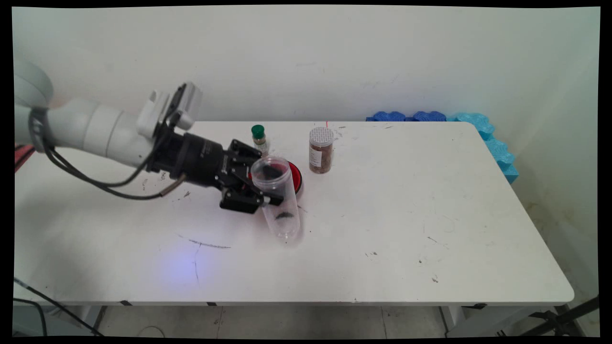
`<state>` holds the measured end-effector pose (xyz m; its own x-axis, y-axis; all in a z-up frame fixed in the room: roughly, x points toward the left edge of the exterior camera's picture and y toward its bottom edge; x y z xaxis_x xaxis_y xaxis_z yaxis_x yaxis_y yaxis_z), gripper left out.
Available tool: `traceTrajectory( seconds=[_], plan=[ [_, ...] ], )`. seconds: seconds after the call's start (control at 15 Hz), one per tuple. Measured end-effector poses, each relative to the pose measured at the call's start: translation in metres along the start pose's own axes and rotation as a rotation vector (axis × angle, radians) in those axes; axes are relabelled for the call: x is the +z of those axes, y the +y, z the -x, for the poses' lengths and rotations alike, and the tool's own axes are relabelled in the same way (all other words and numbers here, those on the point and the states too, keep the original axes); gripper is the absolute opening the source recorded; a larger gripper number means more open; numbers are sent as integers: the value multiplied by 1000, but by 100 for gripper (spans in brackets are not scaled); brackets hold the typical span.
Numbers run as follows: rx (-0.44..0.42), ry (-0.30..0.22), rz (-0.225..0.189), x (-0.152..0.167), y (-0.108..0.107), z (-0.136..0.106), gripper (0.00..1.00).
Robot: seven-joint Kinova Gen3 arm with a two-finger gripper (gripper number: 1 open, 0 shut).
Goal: Place the picked object on the table
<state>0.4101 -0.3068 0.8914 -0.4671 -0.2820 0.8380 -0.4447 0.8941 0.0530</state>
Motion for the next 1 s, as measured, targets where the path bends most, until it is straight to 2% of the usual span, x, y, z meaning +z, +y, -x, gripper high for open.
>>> traceTrajectory(
  seconds=[0.27, 0.47, 1.0],
  plan=[
    [-25, 6, 13, 16, 2, 20, 0],
    [-35, 13, 3, 26, 1, 32, 0],
    [-62, 26, -7, 44, -2, 49, 0]
  ],
)
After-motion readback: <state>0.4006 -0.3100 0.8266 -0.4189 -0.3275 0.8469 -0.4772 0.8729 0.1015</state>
